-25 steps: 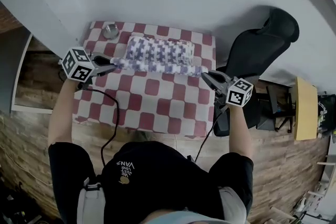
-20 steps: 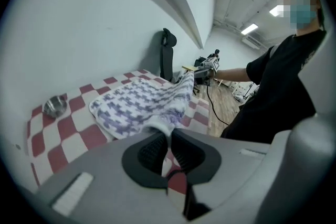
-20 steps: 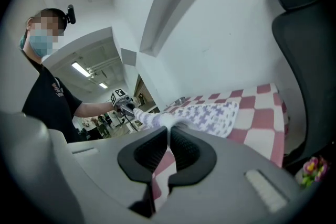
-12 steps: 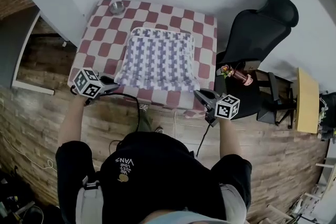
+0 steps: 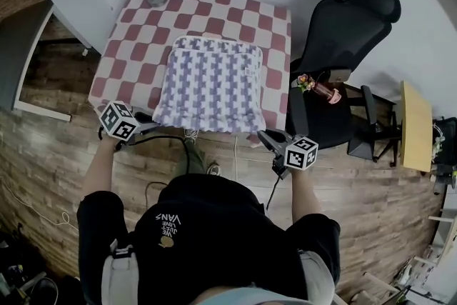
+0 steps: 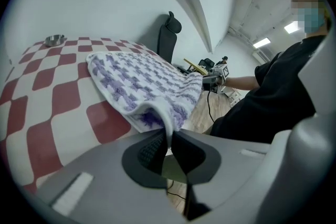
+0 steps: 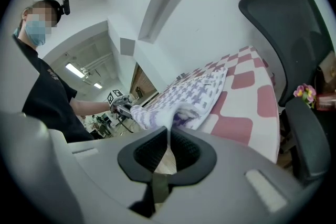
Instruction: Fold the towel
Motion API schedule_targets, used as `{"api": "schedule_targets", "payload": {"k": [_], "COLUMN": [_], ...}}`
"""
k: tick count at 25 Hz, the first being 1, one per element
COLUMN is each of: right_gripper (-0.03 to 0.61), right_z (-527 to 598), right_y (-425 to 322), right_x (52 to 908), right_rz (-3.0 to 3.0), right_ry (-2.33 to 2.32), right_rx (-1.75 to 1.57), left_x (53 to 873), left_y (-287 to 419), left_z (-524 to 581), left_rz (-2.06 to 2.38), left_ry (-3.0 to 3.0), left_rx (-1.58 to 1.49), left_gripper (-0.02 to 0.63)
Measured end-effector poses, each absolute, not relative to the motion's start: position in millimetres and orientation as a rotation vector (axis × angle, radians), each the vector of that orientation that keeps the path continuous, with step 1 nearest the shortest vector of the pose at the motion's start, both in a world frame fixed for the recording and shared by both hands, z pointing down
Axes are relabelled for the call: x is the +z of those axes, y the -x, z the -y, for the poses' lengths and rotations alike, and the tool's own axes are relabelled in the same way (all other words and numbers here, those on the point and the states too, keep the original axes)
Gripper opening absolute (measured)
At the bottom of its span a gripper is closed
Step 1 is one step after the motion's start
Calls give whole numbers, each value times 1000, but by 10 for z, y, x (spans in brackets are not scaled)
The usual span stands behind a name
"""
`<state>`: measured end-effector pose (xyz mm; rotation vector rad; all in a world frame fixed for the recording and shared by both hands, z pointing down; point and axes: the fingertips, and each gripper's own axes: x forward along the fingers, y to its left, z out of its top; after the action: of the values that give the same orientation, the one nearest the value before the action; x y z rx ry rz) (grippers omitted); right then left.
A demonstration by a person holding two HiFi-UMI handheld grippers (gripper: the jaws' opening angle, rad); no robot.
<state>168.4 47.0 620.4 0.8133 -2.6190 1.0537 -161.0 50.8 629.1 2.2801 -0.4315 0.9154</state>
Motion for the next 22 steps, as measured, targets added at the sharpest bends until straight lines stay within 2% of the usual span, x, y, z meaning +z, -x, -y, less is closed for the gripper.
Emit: {"api": "schedule_targets", "payload": {"k": [11,22], "right_gripper": [23,23], "right_z": [-76,1043], "right_y": [-1722,-1683], "right_x": [5928,6107], "right_rz": [2643,2467], "right_ry": [-838,-959], "right_rx": [1110,1176], "left_x": [5947,6215], "left_y": [1604,1639], "left_z": [46,1044], "left_rz": [462,517], "left_ry": [-2232,-2086], "left_rx": [777,782], "left_gripper": [21,23]}}
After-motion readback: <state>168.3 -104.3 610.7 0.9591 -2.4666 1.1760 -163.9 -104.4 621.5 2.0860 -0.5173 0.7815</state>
